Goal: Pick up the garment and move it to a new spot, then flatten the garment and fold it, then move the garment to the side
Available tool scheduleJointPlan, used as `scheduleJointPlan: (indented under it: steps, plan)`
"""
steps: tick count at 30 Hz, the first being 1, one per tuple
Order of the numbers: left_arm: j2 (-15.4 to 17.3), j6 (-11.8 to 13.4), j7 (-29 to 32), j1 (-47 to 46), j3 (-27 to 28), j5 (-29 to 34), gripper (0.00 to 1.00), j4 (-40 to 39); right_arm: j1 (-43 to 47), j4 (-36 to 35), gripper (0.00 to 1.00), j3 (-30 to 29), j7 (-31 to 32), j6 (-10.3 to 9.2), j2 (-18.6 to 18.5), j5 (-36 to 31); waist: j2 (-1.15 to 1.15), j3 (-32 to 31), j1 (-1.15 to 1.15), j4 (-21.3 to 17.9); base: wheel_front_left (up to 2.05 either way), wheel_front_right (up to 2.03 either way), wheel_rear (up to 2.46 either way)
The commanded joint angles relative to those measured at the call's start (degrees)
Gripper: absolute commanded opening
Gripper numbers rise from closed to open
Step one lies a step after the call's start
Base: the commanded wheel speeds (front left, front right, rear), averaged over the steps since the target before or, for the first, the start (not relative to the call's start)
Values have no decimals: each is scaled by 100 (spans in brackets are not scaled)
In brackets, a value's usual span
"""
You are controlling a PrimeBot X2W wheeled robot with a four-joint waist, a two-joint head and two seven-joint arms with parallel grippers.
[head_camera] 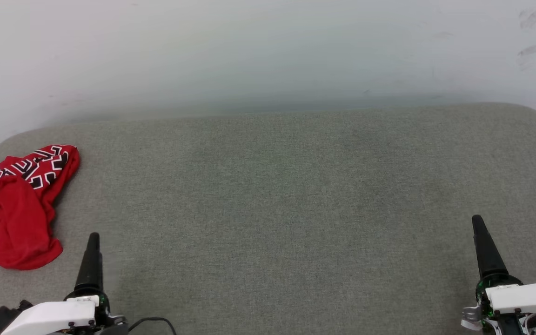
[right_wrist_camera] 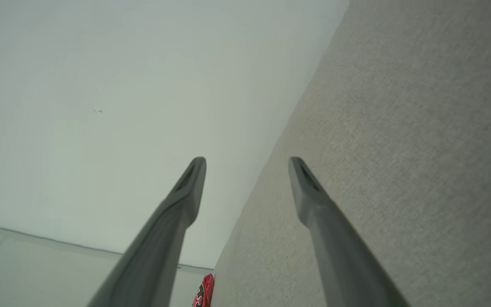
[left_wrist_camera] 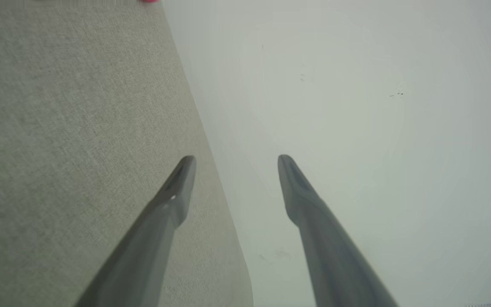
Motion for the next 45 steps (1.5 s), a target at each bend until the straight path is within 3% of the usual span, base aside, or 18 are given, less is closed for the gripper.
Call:
scheduleJointPlan:
  steps: [1, 10, 17, 19, 31, 45]
  plan:
    - [23, -8, -62, -54, 101, 156, 100, -117, -65, -164, 100, 4, -57, 1, -5, -279, 0, 2, 0, 0, 0, 0, 0]
    - [27, -9, -251, -83, 322, 1202, 100, -574, -139, -762, 100, 194, -249, 1, -4, -1913, 0, 21, 0, 8, 0, 0, 0]
    - [29, 220, -366, -70, 298, 2079, 100, -1169, -169, -1124, 100, 448, -367, 1, -51, -3046, 0, 38, 0, 12, 0, 0, 0]
    - [29, 353, -421, 4, 94, 2646, 100, -1470, -161, -1256, 100, 494, -423, 1, -46, -3490, 0, 48, 0, 15, 0, 0, 0]
    - [50, 772, -616, 268, -864, 4565, 100, -1939, -31, -1473, 100, 626, -614, 1, -14, -4616, 0, 61, 0, 6, 0, 0, 0]
    - [801, 1882, -829, 324, -2220, 5724, 100, -1977, 102, -1425, 100, 663, -840, 1, -1, -5603, 0, 60, 0, -17, 0, 0, 0]
